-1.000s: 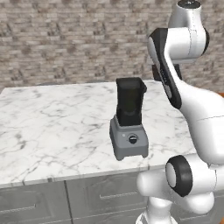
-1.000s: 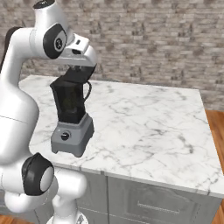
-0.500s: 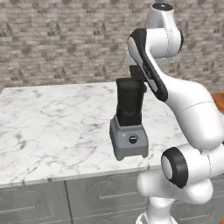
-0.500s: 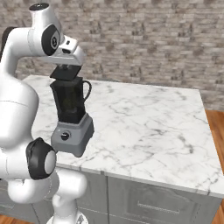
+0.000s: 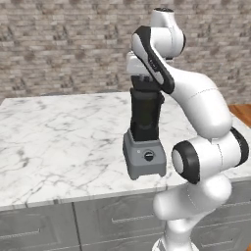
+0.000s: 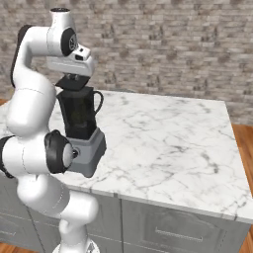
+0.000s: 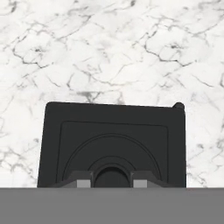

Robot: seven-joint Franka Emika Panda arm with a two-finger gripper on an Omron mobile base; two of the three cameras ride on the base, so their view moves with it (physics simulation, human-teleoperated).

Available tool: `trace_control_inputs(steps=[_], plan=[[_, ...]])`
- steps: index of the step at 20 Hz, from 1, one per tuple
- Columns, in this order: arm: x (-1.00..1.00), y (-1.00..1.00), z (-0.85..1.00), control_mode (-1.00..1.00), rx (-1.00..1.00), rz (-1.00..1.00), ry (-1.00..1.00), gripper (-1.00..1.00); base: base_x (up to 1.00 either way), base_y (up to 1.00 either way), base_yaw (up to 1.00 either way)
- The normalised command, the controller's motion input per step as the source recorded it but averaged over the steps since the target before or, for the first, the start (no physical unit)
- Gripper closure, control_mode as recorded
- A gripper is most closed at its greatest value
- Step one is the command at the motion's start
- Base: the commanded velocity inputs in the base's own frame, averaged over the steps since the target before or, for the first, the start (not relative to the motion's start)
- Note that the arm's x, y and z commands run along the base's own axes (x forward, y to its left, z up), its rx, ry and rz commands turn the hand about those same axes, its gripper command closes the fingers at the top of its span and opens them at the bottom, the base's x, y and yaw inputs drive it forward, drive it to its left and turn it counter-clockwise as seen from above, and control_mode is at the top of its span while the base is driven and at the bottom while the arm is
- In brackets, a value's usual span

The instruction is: Grab the lemon and lime from the fridge, place them in the blender, close the lid, and turn on the blender to create a marinade.

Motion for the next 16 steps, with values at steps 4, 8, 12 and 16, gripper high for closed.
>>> trace_control_inputs(steps=[4, 8, 12, 16], plan=[[0.03, 0.11, -0.21, -1.00, 0.00, 0.05, 0.08, 1.00, 0.00, 0.00, 0.00], [-0.12, 0.00, -0.25, -1.00, -0.04, 0.00, -0.02, 1.00, 0.00, 0.00, 0.00], [-0.11, 0.00, -0.17, -1.00, -0.03, 0.00, -0.11, 1.00, 0.00, 0.00, 0.00], [-0.21, 0.00, -0.21, -1.00, -0.02, 0.00, -0.13, 1.00, 0.00, 0.00, 0.00]])
